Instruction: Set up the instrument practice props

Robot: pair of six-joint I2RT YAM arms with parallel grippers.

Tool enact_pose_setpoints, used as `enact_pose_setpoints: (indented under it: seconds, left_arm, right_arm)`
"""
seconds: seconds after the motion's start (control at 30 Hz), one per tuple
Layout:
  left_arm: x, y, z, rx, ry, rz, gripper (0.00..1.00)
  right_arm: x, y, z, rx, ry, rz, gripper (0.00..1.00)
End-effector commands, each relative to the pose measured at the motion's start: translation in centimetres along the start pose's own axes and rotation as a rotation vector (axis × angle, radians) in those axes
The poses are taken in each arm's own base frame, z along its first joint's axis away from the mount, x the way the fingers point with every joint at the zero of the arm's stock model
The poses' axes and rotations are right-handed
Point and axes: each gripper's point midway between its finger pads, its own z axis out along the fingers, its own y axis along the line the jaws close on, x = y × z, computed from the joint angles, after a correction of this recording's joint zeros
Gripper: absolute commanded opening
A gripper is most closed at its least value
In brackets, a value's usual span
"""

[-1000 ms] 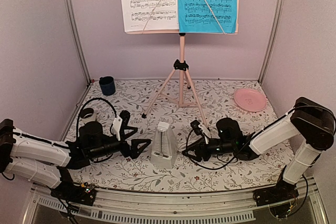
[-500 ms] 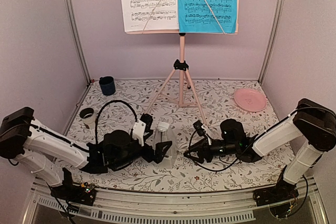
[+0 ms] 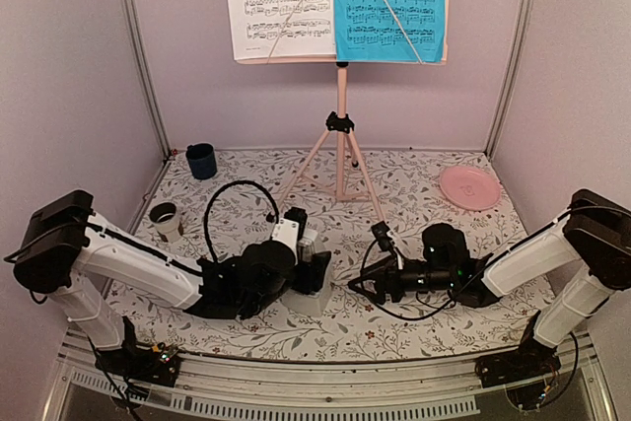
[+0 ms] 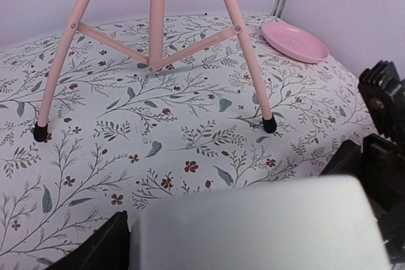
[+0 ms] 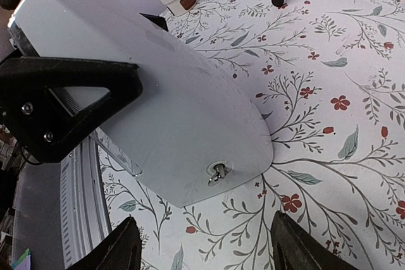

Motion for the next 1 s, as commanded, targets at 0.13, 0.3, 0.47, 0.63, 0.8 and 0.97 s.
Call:
enact_pose_setpoints:
  seconds: [0.13, 0.3, 0.47, 0.63, 0.8, 0.97]
  left_arm:
    - [-0.8, 0.0, -0.3, -0.081, -0.010, 0.103, 0.57]
    - [-5.6, -1.5, -2.2, -0.162, -0.136, 0.222, 0.45]
    - [-9.4, -2.6, -4.0, -0.203, -0.225, 0.315, 0.40]
    - [-12.7, -3.8, -5.9, -0.160, -0.297, 0.313, 0.38]
    - [-14.7, -4.8, -7.1, -0.119, -0.329, 0.282, 0.36]
    - [-15.5, -5.2, -7.8, -0.103, -0.345, 0.262, 0.35]
  right_arm:
    - [-1.2, -0.2, 0.4, 0.006, -0.057, 0.024, 0.69]
    - [-2.7, 1.3, 0.4, 0.007, -0.132, -0.026, 0.66]
    - [-3.9, 2.8, -0.1, -0.020, -0.208, -0.079, 0.61]
    - [-5.1, 4.2, -0.8, -0.059, -0.299, -0.118, 0.56]
    - [-6.1, 5.1, -0.2, -0.080, -0.334, -0.138, 0.52]
    - [-6.7, 6.4, 0.8, -0.095, -0.346, -0.157, 0.52]
